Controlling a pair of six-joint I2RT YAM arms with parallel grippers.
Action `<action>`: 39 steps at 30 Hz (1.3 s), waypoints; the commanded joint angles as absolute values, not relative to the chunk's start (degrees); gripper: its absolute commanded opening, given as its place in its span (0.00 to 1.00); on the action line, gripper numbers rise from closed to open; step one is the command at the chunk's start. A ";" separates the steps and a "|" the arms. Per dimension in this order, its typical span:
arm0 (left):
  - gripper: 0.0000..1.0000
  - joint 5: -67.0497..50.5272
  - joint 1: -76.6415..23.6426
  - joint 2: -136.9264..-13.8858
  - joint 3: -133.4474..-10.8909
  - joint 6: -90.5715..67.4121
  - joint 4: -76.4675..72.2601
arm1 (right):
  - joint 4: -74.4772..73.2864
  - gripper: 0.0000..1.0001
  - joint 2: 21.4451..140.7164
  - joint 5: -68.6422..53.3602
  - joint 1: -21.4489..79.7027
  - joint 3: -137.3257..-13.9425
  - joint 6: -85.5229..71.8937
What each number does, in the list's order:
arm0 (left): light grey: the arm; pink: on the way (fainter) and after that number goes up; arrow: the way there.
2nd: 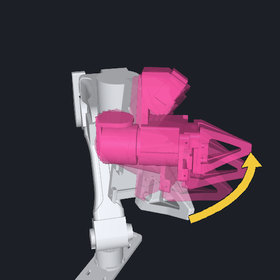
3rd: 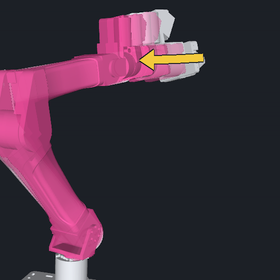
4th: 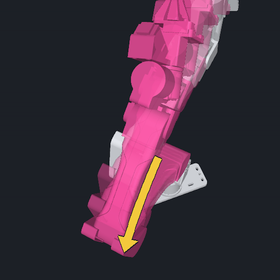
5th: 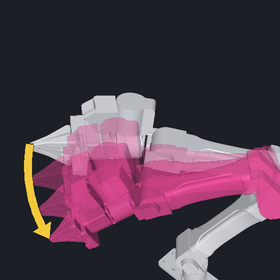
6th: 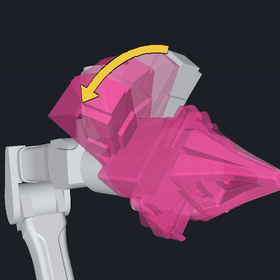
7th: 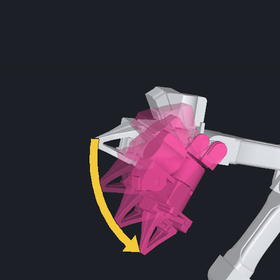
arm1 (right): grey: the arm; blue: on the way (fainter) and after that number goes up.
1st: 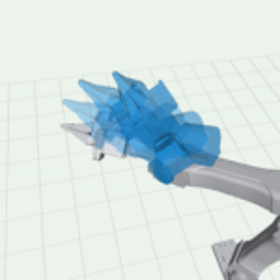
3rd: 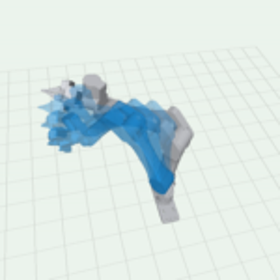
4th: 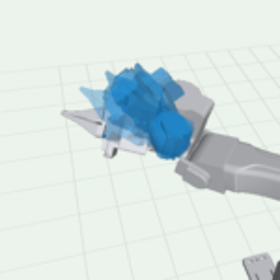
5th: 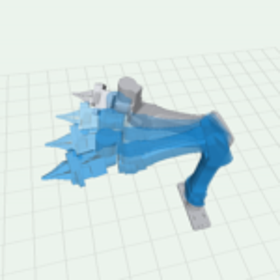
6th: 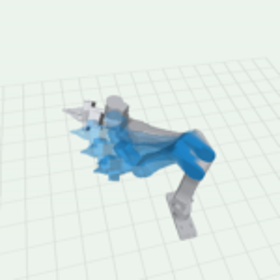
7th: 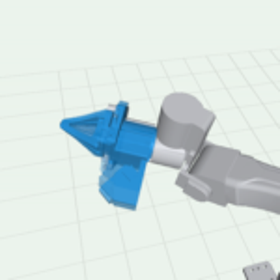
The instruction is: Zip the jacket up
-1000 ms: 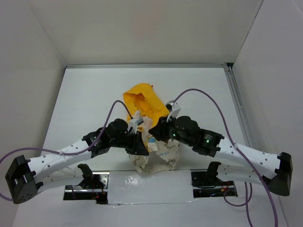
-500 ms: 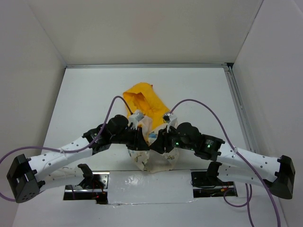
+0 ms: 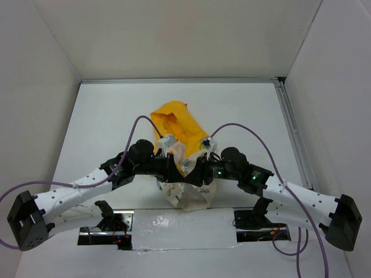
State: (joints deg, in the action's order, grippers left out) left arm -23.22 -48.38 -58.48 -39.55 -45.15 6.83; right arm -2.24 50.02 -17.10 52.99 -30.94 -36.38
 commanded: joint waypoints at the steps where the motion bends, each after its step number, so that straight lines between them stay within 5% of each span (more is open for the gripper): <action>1: 0.00 -27.77 -47.64 -57.30 -39.02 -43.42 0.53 | 9.47 0.49 49.48 -25.03 51.42 -29.45 -37.35; 24: 0.00 -36.12 -44.82 -55.81 -34.28 -42.01 -9.23 | 16.26 0.46 50.10 -25.41 47.38 -28.92 -46.41; 39: 0.00 -34.01 -44.74 -55.20 -33.93 -41.40 -7.12 | 4.47 0.46 47.28 -23.37 44.56 -32.08 -43.42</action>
State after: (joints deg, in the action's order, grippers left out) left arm -31.77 -44.45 -57.17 -34.24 -43.20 -5.10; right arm 3.95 48.14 -24.60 45.60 -30.00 -44.45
